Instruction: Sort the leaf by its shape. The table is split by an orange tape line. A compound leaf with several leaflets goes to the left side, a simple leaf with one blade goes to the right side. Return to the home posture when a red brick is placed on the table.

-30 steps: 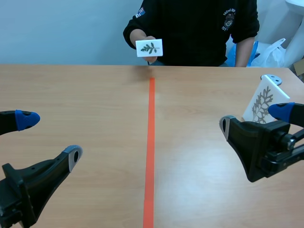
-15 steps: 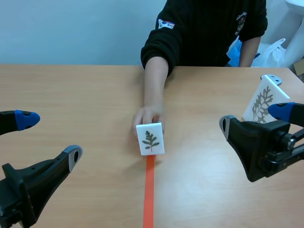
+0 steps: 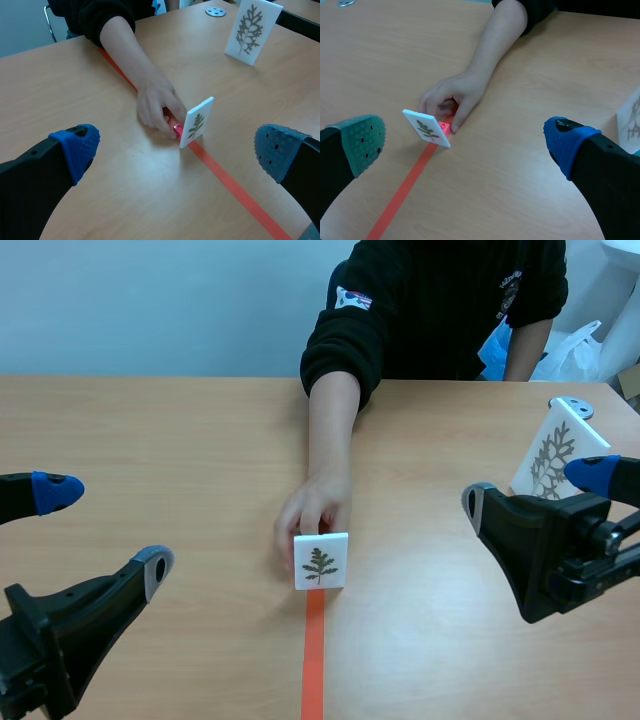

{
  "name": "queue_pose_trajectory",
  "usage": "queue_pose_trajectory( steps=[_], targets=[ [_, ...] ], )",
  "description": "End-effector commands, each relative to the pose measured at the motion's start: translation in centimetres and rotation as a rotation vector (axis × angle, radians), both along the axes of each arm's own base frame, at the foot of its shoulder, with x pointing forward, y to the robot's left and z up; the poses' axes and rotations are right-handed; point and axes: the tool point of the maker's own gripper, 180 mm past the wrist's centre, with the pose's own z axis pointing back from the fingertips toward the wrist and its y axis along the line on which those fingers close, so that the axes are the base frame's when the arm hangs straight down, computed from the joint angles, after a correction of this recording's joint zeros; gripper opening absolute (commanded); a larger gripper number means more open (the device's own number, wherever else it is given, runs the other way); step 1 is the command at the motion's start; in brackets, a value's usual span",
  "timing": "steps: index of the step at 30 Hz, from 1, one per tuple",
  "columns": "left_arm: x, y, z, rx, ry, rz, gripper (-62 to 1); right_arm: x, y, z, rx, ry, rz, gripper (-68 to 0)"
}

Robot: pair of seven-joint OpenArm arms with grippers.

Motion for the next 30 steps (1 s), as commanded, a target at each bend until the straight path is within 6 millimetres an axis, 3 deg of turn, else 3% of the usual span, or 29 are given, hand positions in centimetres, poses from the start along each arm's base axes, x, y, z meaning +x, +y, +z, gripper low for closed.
queue_pose_trajectory(
  steps=[1, 30],
  targets=[
    [0.19, -0.22, 0.86, -0.020, -0.026, 0.000, 1.4, 0.34, 0.01, 0.62, 0.004, -0.026, 0.007, 0.4],
    [0.19, -0.23, 0.85, -0.020, -0.026, 0.000, 1.4, 0.06, 0.02, -0.29, -0.023, 0.021, 0.017, 0.4]
  ],
)
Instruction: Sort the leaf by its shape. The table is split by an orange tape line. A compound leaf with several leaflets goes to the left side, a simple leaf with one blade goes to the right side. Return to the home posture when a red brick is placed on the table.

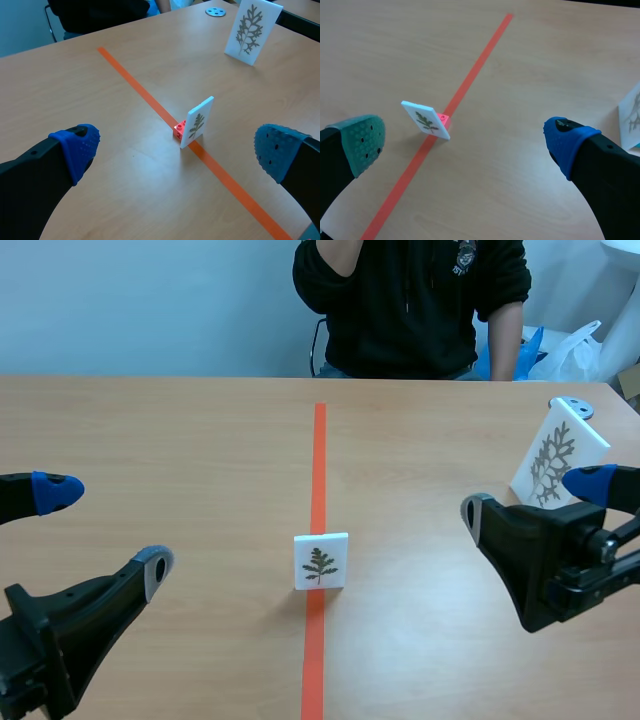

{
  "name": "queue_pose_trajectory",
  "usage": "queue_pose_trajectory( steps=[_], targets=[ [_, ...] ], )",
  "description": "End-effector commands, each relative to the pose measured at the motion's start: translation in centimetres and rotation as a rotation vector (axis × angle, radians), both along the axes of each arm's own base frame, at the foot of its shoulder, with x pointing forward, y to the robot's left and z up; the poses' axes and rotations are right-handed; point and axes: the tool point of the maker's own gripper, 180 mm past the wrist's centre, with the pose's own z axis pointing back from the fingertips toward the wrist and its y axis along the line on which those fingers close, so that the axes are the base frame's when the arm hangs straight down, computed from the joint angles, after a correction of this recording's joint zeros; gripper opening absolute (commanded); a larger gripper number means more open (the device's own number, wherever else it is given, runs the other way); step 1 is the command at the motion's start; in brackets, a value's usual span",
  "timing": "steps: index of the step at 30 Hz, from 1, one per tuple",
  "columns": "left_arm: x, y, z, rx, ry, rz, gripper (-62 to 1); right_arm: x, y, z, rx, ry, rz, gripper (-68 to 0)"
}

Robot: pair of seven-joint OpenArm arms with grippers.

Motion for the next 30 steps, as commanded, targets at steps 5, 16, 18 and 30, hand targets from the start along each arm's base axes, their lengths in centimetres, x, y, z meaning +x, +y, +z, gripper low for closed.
queue_pose_trajectory(
  steps=[5, 16, 18, 30],
  targets=[
    [0.2, -0.2, 0.8, -0.020, -0.026, 0.000, 1.4, 0.4, 0.6, -0.2, -0.071, -0.017, 0.062, 0.4],
    [0.2, -0.2, 0.9, -0.020, -0.026, 0.000, 1.4, 2.4, 1.9, -4.8, -0.169, -0.022, 0.162, 0.4],
    [0.2, -0.2, 0.9, -0.020, -0.026, 0.000, 1.4, 3.1, 2.3, -5.8, -0.184, -0.022, 0.180, 0.4],
    [0.2, -0.2, 0.9, -0.020, -0.026, 0.000, 1.4, 5.8, 6.4, -11.3, -0.267, -0.040, 0.351, 0.4]
  ],
)
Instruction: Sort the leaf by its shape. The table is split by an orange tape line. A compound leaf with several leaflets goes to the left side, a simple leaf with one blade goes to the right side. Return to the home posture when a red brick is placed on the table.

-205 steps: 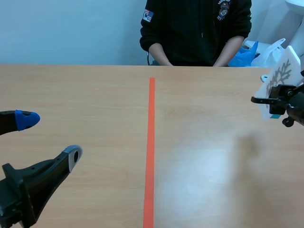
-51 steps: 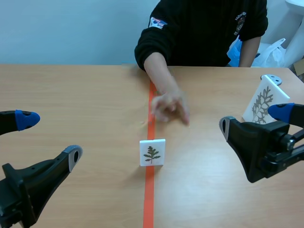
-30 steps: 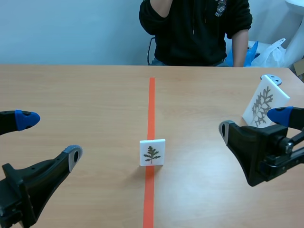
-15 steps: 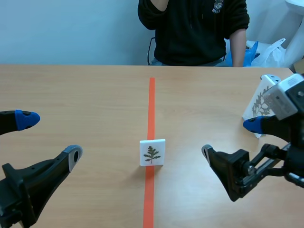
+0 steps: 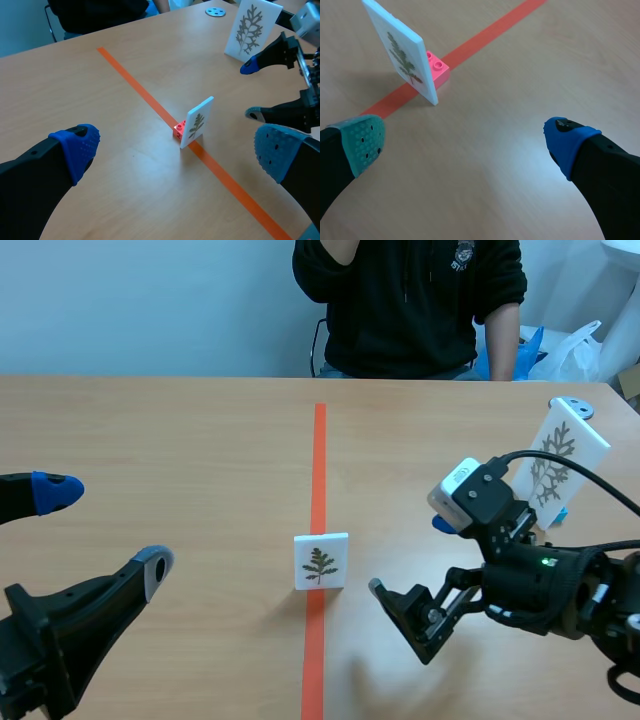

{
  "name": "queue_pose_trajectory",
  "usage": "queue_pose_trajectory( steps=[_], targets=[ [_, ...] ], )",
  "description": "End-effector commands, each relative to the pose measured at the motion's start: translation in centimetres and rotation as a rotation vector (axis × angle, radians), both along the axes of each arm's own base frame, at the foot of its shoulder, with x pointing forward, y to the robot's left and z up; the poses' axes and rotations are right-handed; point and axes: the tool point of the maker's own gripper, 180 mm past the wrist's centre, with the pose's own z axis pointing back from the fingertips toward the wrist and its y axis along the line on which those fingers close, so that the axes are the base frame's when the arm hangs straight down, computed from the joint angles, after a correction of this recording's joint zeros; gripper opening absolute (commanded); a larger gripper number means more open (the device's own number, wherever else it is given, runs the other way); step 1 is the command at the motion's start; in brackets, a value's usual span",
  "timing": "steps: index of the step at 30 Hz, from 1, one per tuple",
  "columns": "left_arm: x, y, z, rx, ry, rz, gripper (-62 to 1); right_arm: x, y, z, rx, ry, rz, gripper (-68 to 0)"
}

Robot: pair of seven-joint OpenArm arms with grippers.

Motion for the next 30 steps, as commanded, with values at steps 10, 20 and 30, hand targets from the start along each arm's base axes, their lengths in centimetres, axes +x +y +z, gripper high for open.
queue_pose_trajectory(
  steps=[10, 20, 30],
  targets=[
    [0.2, -0.2, 0.9, -0.021, -0.026, 0.000, 1.4, 2.1, 4.8, -1.4, 0.035, -0.021, 0.102, -2.8],
    [0.2, -0.2, 0.9, -0.020, -0.026, 0.000, 1.4, 0.8, 8.1, -2.0, 0.009, -0.043, 0.216, -16.1],
    [0.2, -0.2, 0.8, -0.020, -0.026, 0.000, 1.4, 0.8, 8.5, -1.9, -0.007, -0.086, 0.226, -27.0]
  ],
)
